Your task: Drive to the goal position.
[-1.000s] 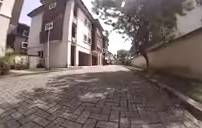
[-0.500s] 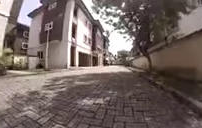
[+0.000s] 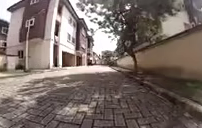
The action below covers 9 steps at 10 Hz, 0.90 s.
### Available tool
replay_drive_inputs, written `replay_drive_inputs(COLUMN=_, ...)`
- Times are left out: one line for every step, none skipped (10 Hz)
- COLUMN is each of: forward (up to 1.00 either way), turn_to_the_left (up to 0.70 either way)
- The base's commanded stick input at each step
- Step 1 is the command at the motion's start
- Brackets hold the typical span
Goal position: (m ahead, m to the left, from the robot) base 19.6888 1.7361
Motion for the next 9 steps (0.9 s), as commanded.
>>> replay_drive_inputs(forward=0.5, turn_to_the_left=-0.05)
replay_drive_inputs(forward=0.5, turn_to_the_left=0.0)
replay_drive_inputs(forward=0.5, turn_to_the_left=0.0)
replay_drive_inputs(forward=0.5, turn_to_the_left=0.0)
replay_drive_inputs(forward=0.5, turn_to_the_left=0.0)
replay_drive_inputs(forward=0.5, turn_to_the_left=0.0)
replay_drive_inputs(forward=0.5, turn_to_the_left=0.0)
replay_drive_inputs(forward=0.5, turn_to_the_left=0.0)
replay_drive_inputs(forward=0.5, turn_to_the_left=0.0)
